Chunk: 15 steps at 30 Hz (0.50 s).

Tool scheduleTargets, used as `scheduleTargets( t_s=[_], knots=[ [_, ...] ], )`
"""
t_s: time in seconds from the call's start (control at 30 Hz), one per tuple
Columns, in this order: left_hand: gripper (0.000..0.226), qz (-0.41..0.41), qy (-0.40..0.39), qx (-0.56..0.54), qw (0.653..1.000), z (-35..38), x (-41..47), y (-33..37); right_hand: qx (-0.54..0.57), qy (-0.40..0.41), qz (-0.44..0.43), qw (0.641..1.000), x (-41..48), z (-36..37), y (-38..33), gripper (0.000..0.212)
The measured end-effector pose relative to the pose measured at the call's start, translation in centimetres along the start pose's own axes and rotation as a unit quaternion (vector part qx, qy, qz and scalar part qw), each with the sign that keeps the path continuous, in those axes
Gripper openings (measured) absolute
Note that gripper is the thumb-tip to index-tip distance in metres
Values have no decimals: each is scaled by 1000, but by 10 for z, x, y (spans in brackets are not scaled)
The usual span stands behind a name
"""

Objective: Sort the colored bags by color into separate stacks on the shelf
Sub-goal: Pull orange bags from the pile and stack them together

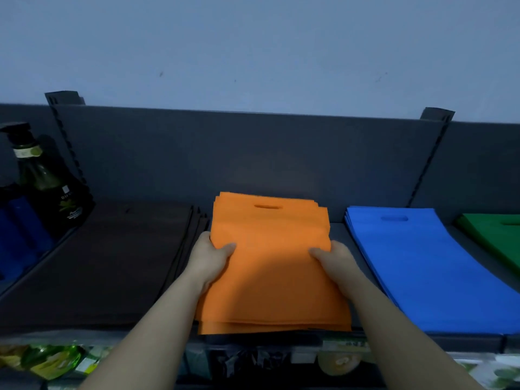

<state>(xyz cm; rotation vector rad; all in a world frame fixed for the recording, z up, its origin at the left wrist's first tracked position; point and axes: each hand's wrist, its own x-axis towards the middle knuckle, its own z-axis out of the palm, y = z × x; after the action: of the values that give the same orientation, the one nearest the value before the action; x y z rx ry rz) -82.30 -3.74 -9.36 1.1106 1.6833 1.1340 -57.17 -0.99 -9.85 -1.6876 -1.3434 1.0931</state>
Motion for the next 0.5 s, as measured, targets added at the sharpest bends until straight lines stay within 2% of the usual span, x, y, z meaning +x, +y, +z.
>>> scheduleTargets(
  t_s=[0.07,0.2,0.33,0.5],
  knots=[
    [41,68,23,-22,997,0,-7,10,39,37,-77,996,-2,-7,-4,20],
    [45,200,38,-73,976,-5,-17,48,107,77,-166,977,0,-28,-34,32],
    [44,258,53,-46,964,-3,-21,77,161,108,-223,955,-2,-44,-60,41],
    [29,317,96,17,944,11,-30,74,113,156,-277,941,-9,-41,-63,35]
  ],
)
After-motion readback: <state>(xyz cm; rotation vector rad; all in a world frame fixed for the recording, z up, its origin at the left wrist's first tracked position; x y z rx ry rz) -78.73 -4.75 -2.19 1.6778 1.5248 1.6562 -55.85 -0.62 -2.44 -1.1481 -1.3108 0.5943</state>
